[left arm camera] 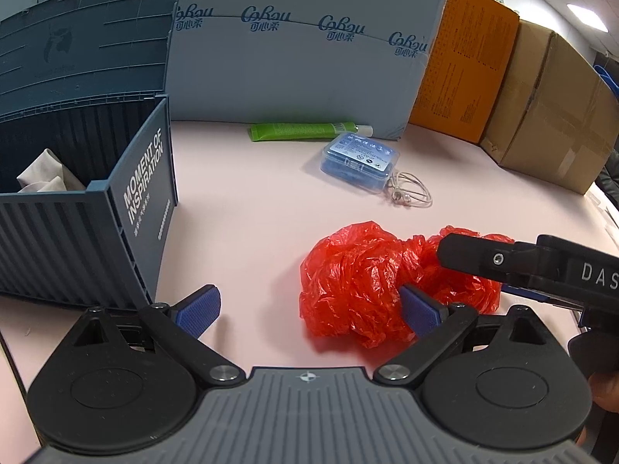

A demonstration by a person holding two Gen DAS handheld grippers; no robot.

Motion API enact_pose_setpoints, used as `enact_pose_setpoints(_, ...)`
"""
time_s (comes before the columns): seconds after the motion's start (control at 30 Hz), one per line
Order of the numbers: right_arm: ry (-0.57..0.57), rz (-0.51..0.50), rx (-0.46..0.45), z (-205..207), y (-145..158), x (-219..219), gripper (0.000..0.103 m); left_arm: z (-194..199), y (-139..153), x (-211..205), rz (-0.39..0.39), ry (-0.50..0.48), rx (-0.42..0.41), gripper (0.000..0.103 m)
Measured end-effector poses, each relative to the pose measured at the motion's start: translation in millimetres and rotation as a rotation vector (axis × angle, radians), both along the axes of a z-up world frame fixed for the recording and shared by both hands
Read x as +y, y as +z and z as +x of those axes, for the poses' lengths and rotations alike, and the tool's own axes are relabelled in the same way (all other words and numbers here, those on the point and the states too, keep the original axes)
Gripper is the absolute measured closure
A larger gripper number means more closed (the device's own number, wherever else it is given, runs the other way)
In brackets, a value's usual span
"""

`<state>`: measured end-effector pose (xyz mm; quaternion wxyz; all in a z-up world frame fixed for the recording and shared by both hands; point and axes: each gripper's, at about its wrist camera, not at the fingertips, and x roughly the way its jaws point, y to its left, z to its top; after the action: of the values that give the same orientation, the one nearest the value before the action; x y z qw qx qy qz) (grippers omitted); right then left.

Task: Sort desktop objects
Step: 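Move the open right gripper back over the red bag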

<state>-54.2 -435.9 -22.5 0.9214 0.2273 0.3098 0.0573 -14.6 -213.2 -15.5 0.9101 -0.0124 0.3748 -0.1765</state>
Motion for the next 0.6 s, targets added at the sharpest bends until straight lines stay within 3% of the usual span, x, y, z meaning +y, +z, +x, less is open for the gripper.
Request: enact_pose_setpoints(0.6,0.038,0.003,0.018,4.9,-9.1,1.0,0.001,-0.7,-8.6,-5.3,0.020,-0.021,-0.018,0.005)
